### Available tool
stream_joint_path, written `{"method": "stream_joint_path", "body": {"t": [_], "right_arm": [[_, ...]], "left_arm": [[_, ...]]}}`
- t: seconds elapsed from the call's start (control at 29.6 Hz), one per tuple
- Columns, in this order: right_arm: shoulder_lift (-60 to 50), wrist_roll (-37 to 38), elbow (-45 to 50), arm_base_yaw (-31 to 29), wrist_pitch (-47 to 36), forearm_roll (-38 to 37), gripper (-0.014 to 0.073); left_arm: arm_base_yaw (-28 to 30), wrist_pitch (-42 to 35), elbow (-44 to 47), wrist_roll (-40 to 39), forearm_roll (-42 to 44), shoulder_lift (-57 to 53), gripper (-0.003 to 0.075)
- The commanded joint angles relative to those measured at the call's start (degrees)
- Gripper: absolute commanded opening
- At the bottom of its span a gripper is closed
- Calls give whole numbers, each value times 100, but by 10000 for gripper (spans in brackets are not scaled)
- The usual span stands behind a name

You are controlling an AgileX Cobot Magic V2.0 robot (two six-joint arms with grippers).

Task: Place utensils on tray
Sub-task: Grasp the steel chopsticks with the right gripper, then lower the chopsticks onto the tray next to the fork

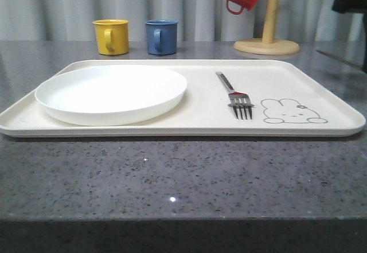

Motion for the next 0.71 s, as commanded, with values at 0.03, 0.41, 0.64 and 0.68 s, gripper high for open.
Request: {"method": "stream_joint_path", "body": {"t": [0.03, 0.41, 0.64, 0.68], "right_arm": [[-333, -68, -480, 441, 274, 596, 24], [-9, 730, -514, 1325, -100, 893, 24], [378, 1232, -514, 1523, -318, 863, 25], [421, 1287, -514, 1523, -364, 854, 25]], "left_arm": [[-47, -338, -144, -70, 43, -22, 335], [-47, -338, -144, -70, 43, -22, 335], [-47, -338, -144, -70, 43, -22, 335], [-47, -338, -144, -70, 43, -22, 335]]}}
